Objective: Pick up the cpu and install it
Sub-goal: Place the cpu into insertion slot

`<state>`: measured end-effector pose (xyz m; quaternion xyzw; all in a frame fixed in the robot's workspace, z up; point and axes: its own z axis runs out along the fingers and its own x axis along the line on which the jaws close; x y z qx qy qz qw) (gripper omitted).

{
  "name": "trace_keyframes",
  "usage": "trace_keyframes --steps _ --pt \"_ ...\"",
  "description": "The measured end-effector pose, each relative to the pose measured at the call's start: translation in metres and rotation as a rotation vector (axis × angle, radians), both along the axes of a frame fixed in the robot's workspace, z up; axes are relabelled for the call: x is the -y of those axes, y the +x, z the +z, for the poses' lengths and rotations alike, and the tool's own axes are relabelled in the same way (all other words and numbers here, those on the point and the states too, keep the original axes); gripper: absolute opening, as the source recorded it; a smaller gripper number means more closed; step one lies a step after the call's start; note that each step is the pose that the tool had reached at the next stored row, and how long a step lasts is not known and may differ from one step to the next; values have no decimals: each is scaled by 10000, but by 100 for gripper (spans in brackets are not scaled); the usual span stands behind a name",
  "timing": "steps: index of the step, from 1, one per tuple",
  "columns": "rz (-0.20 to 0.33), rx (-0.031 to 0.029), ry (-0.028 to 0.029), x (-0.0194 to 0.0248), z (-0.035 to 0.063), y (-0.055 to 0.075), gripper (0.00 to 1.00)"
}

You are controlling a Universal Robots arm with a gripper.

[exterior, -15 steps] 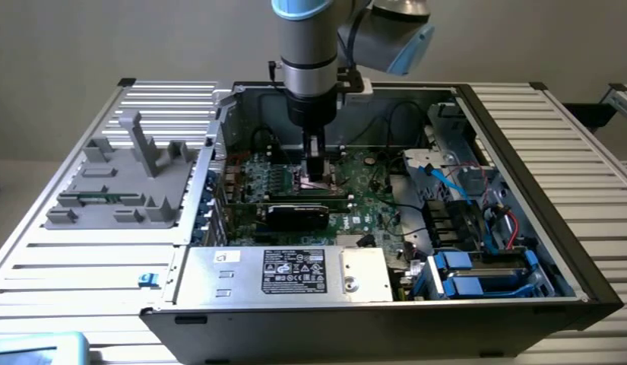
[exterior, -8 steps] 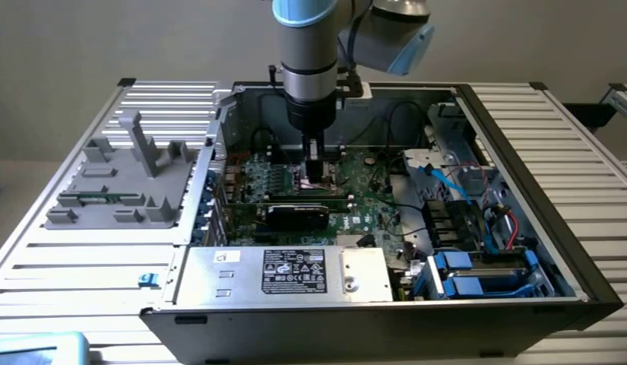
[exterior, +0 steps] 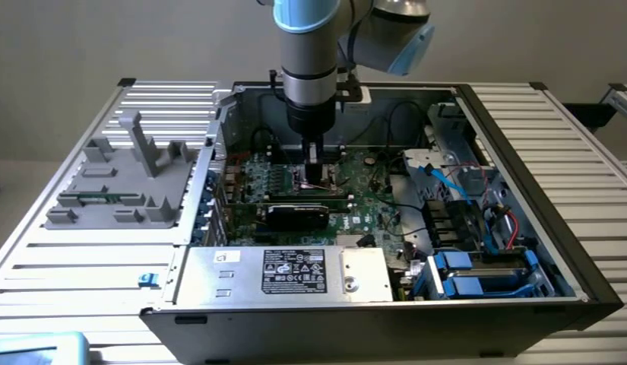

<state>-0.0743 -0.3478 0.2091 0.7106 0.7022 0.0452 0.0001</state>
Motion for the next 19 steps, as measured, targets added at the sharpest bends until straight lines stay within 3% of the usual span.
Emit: trace_keyframes --steps 19 --pt "0 -1 2 -1 -51 0 54"
